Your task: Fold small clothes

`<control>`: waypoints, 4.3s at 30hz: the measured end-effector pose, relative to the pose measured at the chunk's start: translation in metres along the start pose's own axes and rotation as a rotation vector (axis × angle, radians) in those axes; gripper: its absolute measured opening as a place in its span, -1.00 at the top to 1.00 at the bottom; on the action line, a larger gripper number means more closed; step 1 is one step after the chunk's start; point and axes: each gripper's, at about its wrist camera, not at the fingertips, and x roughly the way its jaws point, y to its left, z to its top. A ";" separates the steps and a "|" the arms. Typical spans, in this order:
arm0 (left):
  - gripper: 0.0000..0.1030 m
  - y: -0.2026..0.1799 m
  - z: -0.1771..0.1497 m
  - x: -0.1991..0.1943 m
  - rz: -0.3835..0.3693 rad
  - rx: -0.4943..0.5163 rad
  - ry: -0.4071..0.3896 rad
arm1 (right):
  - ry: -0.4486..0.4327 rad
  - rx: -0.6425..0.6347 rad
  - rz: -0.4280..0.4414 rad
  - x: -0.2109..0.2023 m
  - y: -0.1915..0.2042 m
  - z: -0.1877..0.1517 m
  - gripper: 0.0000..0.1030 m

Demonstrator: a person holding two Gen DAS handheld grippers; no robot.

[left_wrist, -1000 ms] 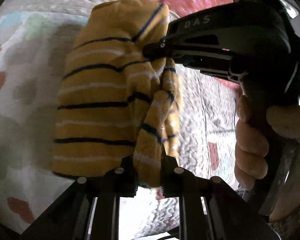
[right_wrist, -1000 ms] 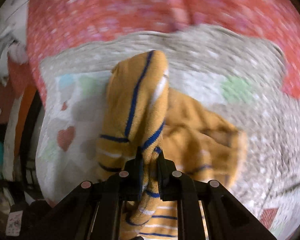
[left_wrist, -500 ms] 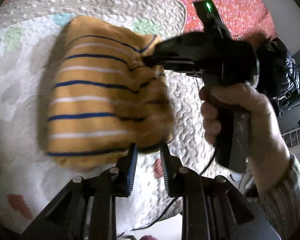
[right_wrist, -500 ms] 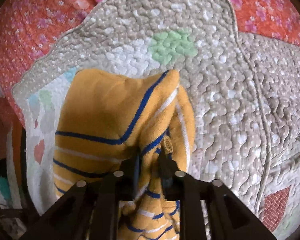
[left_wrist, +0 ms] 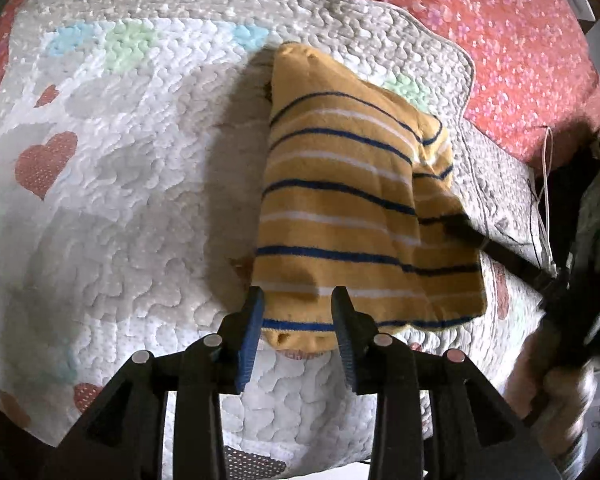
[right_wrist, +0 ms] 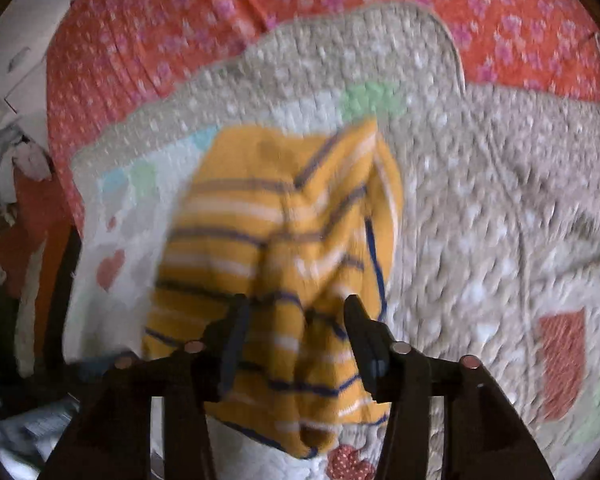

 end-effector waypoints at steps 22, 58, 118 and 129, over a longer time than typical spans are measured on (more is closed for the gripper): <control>0.11 -0.022 0.008 0.053 0.117 0.134 0.030 | -0.140 0.183 0.081 0.005 -0.039 0.050 0.68; -0.12 -0.022 0.071 0.032 0.333 0.250 -0.103 | -0.152 0.368 0.205 0.037 -0.094 -0.002 -0.48; 0.66 -0.007 0.110 0.050 -0.186 0.005 0.091 | -0.182 0.235 0.279 0.031 -0.046 0.018 0.45; 0.99 0.021 0.117 -0.033 -0.218 0.021 -0.051 | -0.216 0.202 0.408 0.002 0.032 0.036 0.54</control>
